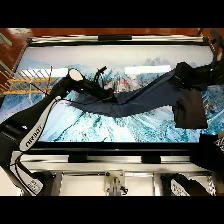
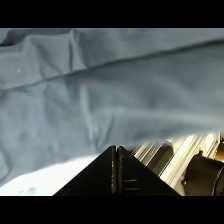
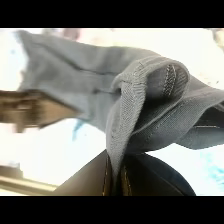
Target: Fold the shirts.
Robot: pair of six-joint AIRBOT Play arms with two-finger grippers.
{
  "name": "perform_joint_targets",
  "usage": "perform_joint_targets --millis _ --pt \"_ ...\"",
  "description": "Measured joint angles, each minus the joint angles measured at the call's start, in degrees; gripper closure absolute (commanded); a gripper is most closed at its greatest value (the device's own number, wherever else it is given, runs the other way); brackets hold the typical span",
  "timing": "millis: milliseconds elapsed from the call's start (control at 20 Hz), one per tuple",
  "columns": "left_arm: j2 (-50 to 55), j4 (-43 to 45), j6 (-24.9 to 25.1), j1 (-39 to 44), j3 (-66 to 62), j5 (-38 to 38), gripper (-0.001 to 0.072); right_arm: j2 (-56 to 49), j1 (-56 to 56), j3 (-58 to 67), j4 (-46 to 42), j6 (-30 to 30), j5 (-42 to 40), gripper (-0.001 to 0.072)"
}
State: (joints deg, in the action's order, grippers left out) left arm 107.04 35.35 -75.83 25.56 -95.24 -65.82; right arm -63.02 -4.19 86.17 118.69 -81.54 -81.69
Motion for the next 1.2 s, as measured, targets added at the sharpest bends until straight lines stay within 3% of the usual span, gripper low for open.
perform_joint_targets --millis 300,550,800,1200 --pt "3.9 -10.9 0.7 9.0 1.2 11.6 0.0678 7.1 0.0 0.0 1.5 3.7 -2.5 0.0645" --pt "4.0 -14.7 2.1 7.6 1.2 10.7 0.068 6.7 0.0 0.0 -3.4 4.7 -4.0 0.0645" --pt "-5.4 -8.8 2.4 -2.6 1.2 4.3 0.068 0.4 4.1 0.0 -4.4 2.1 -0.9 0.0645" --pt "-27.4 -5.6 0.5 -34.3 0.5 1.7 0.0679 -18.3 23.9 0.0 -0.7 0.9 21.2 0.0645"
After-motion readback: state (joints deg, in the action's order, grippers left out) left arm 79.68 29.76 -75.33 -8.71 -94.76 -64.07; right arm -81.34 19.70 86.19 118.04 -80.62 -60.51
